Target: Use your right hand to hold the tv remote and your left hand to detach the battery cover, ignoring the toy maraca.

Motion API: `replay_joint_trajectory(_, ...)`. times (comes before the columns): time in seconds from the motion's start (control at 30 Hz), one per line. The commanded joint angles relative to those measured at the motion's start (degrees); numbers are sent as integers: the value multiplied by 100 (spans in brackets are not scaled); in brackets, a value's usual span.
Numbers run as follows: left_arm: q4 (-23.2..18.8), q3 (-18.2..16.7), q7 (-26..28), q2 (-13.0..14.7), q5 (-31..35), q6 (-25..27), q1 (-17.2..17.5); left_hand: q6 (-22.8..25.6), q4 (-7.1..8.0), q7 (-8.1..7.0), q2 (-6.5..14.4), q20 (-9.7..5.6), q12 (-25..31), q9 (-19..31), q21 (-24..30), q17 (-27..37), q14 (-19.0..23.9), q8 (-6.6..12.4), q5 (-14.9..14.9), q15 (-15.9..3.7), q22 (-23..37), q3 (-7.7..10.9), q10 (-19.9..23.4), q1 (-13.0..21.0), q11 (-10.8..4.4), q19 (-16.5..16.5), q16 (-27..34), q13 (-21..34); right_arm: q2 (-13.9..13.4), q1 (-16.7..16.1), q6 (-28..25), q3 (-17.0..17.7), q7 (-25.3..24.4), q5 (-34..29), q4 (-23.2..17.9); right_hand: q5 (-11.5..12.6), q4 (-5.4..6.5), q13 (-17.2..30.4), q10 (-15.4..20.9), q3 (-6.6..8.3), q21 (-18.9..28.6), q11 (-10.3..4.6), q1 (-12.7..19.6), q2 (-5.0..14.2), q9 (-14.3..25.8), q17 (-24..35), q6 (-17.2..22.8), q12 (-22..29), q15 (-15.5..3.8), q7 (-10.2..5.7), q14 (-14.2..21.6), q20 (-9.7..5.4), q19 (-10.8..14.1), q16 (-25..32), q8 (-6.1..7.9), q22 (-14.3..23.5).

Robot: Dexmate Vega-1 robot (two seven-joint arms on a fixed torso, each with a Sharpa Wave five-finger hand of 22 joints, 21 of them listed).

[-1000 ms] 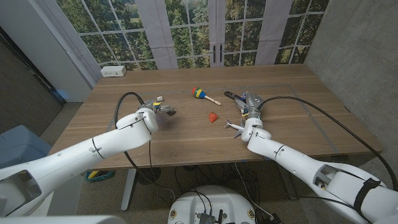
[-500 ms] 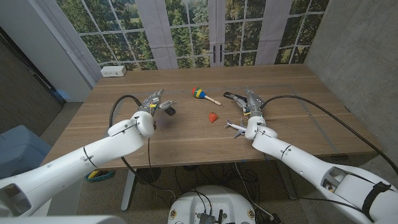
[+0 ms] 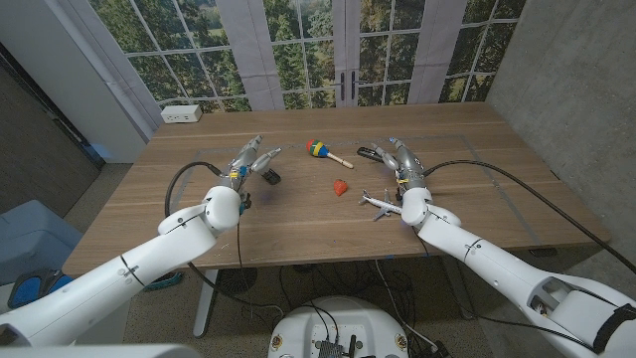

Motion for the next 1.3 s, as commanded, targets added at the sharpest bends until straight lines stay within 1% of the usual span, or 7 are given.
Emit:
replay_joint_trajectory(0.03, 884, -710, -78, -461, -679, -2778, 609, 194, 275, 36, 416, -432, 63, 12, 66, 3, -195, 45, 125, -396, -1, 166, 88, -164, -53, 242, 51, 10, 62, -216, 2066, 602, 758, 1136, 481, -27, 103, -160, 128, 169, -142, -72, -113, 397, -18, -226, 167, 51, -186, 54, 33, -267, -47, 22, 66, 5)
replay_joint_trajectory(0.2, 1085, -828, -246, -587, -791, -3241, 671, 283, 492, 96, 443, -556, 55, 11, 70, -3, -66, 30, 217, -402, -8, 342, 182, -238, -47, 382, 41, 9, 144, -237, 2613, 748, 1050, 1428, 714, -33, 278, -303, 157, 293, -255, -136, -283, 650, -30, -401, 256, 41, -330, 132, 17, -473, -64, 34, 54, 0)
replay_joint_trajectory(0.3, 1266, -903, -431, -687, -988, -3601, 698, 299, 558, 100, 439, -628, 50, 10, 69, -6, -20, 21, 248, -409, -10, 408, 208, -254, -43, 427, 37, 8, 176, -243, 2944, 851, 1396, 1728, 853, -19, 353, -361, 186, 380, -275, -144, -326, 711, -34, -470, 280, 45, -379, 143, 42, -588, 0, 47, 46, -2)
replay_joint_trajectory(0.47, 1470, -985, -674, -819, -1212, -3950, 708, 433, 654, 150, 418, -659, 49, 7, 65, -15, 75, 39, 307, -421, -17, 531, 286, -272, 21, 521, 27, 5, 207, -274, 3120, 976, 1766, 2056, 892, 0, 434, -421, 207, 481, -306, -151, -365, 735, -36, -540, 319, 47, -434, 162, 58, -652, 41, 55, 44, -4)
replay_joint_trajectory(0.67, 1691, -1057, -889, -946, -1387, -4275, 702, 437, 711, 146, 420, -650, 1, 4, -1, -21, 49, 13, 349, -399, -20, 628, 223, -279, 49, 429, -13, 1, 354, -331, 3500, 1157, 2134, 2504, 1004, 9, 549, -477, 223, 529, -359, -100, -465, 706, -36, -601, 372, 48, -394, 236, 57, -630, 17, 59, 48, -4)
replay_joint_trajectory(0.97, 2211, -1069, -1589, -1080, -1900, -4788, 513, 466, 750, 173, 404, -637, -6, 3, -19, -27, 73, 5, 381, -380, -23, 706, 241, -286, 79, 448, -25, -2, 362, -580, 3485, 1444, 2800, 3372, 636, 18, 670, -551, 243, 579, -435, -38, -590, 679, -36, -690, 417, 50, -354, 332, 51, -661, -12, 57, 43, -8)
replay_joint_trajectory(1.3, 2643, -1051, -2399, -1209, -2650, -5001, 262, 474, 774, 228, 377, -631, -20, 3, -31, -31, 87, -9, 405, -338, -25, 768, 242, -298, 130, 479, -39, -4, 436, -955, 3846, 1768, 3080, 3926, 346, 26, 756, -671, 390, 670, -465, 5, -716, 611, -31, -865, 648, 89, -252, 438, 215, -613, 219, 94, 91, -14)
